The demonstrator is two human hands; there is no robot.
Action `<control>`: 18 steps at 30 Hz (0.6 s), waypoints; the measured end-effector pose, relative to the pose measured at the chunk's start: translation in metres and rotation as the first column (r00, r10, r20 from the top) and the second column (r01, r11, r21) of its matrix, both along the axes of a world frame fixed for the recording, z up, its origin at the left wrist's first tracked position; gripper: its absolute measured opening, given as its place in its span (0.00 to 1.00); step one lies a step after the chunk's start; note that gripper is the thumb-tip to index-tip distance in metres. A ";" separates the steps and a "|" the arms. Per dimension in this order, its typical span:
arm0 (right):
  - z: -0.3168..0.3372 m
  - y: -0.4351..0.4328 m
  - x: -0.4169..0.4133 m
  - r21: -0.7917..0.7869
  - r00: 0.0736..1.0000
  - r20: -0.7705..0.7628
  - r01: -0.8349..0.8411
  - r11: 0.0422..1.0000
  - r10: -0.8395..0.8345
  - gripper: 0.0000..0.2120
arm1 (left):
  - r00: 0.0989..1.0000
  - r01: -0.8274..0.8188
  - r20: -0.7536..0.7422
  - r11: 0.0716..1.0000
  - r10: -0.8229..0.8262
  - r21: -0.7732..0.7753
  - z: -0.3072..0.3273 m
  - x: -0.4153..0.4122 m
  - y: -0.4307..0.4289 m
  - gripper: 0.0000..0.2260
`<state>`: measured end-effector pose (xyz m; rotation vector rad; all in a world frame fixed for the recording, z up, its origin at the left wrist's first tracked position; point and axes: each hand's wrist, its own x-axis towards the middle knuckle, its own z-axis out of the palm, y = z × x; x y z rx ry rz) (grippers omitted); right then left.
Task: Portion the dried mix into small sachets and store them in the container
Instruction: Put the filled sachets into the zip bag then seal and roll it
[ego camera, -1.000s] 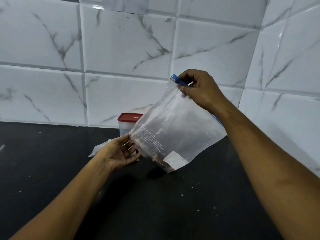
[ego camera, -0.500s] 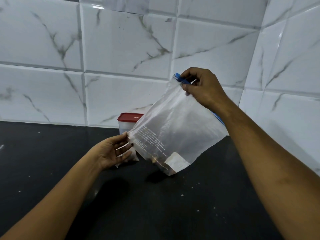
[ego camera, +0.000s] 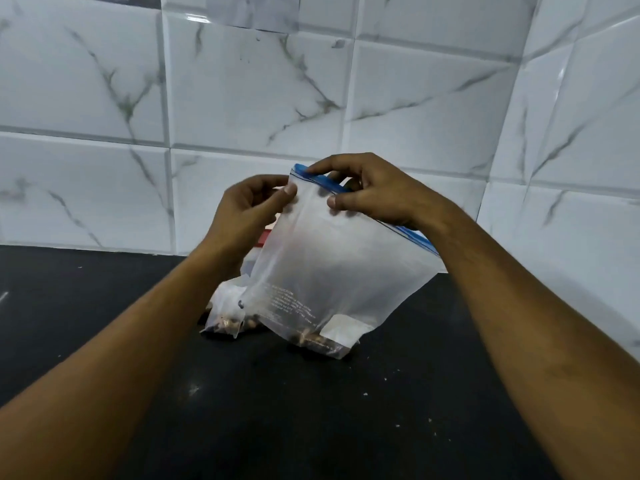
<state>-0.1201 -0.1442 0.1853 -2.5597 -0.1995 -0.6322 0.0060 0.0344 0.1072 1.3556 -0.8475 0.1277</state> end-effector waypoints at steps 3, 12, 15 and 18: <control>0.002 -0.006 -0.008 0.079 1.000 -0.001 -0.012 0.997 0.012 0.18 | 1.000 0.016 0.019 0.998 -0.015 -0.056 0.012 0.005 0.002 0.04; -0.006 -0.037 -0.019 0.058 0.990 -0.110 0.094 0.994 -0.088 0.08 | 0.997 0.070 -0.037 0.998 -0.069 0.011 0.014 0.010 0.010 0.09; -0.008 -0.035 -0.019 0.100 0.996 -0.042 0.081 0.992 -0.077 0.07 | 0.995 0.078 -0.058 0.997 -0.079 -0.014 0.025 0.007 0.006 0.06; -0.004 -0.047 -0.026 0.080 0.988 -0.109 0.114 0.990 -0.105 0.06 | 0.981 0.094 -0.164 0.993 -0.104 -0.068 0.029 0.015 0.010 0.04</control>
